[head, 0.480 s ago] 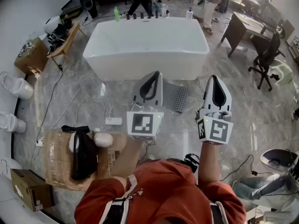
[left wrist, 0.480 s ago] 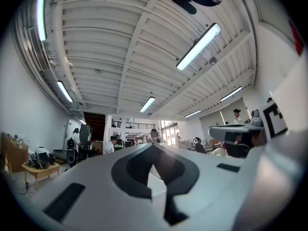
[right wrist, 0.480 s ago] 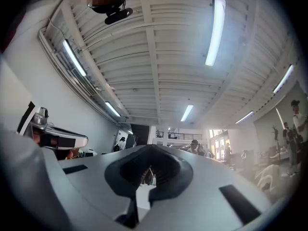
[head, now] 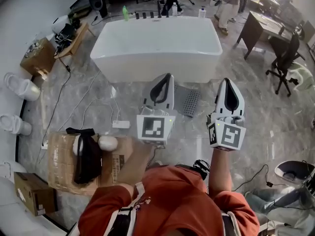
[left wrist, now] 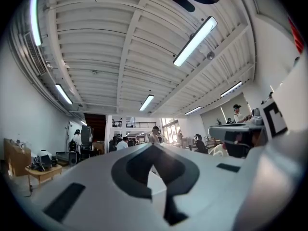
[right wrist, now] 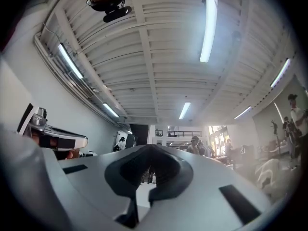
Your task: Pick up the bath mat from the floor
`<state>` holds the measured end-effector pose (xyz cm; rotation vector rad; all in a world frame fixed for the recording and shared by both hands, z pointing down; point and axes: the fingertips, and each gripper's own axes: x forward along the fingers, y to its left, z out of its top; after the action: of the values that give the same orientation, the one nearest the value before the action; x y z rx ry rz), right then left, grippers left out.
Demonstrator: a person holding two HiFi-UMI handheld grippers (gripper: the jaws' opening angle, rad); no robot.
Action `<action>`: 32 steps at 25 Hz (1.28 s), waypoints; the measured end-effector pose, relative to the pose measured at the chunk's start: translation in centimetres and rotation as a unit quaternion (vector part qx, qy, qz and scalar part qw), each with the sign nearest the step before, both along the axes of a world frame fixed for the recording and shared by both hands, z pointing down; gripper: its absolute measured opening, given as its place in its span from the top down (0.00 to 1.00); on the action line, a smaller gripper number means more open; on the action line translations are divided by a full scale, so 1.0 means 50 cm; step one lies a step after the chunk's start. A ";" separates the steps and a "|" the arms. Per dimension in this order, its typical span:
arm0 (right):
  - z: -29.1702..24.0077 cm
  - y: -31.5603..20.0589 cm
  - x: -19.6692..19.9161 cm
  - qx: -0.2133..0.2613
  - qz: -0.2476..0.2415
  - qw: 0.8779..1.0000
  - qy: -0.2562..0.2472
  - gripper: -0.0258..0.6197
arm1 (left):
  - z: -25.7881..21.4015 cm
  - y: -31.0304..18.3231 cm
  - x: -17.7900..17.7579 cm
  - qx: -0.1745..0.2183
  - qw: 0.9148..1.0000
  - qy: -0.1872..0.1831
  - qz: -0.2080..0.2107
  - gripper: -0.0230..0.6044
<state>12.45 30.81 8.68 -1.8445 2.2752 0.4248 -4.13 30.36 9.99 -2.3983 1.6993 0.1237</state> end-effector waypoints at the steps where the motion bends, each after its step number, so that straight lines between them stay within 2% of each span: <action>1: 0.003 0.001 0.008 0.000 0.000 1.000 -0.001 0.94 | 0.001 0.001 0.008 0.000 1.000 0.000 -0.002 0.94; 10: 0.033 -0.001 0.101 -0.016 -0.023 0.999 -0.022 0.94 | 0.021 0.010 0.106 -0.001 0.999 -0.024 -0.022 0.94; 14: 0.039 0.017 0.146 -0.001 -0.023 0.999 -0.044 0.94 | 0.039 0.018 0.134 -0.005 0.999 -0.034 -0.023 0.94; 17: 0.051 0.018 0.163 -0.006 -0.025 0.999 -0.048 0.94 | 0.053 0.019 0.138 -0.008 0.998 -0.044 -0.032 0.94; 21: 0.064 0.008 0.172 -0.014 -0.024 0.999 -0.044 0.94 | 0.056 0.010 0.146 -0.013 0.999 -0.025 -0.031 0.94; 24: 0.071 -0.004 0.170 -0.018 -0.024 0.999 -0.039 0.94 | 0.064 -0.005 0.144 -0.012 0.999 -0.037 -0.028 0.94; 32: 0.074 -0.062 0.159 -0.020 -0.015 0.999 -0.030 0.94 | 0.070 -0.072 0.136 -0.009 0.999 -0.027 -0.021 0.94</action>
<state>20.38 27.72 12.39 -1.8137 2.2856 0.3163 2.69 26.77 13.50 -2.3541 1.7330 0.0392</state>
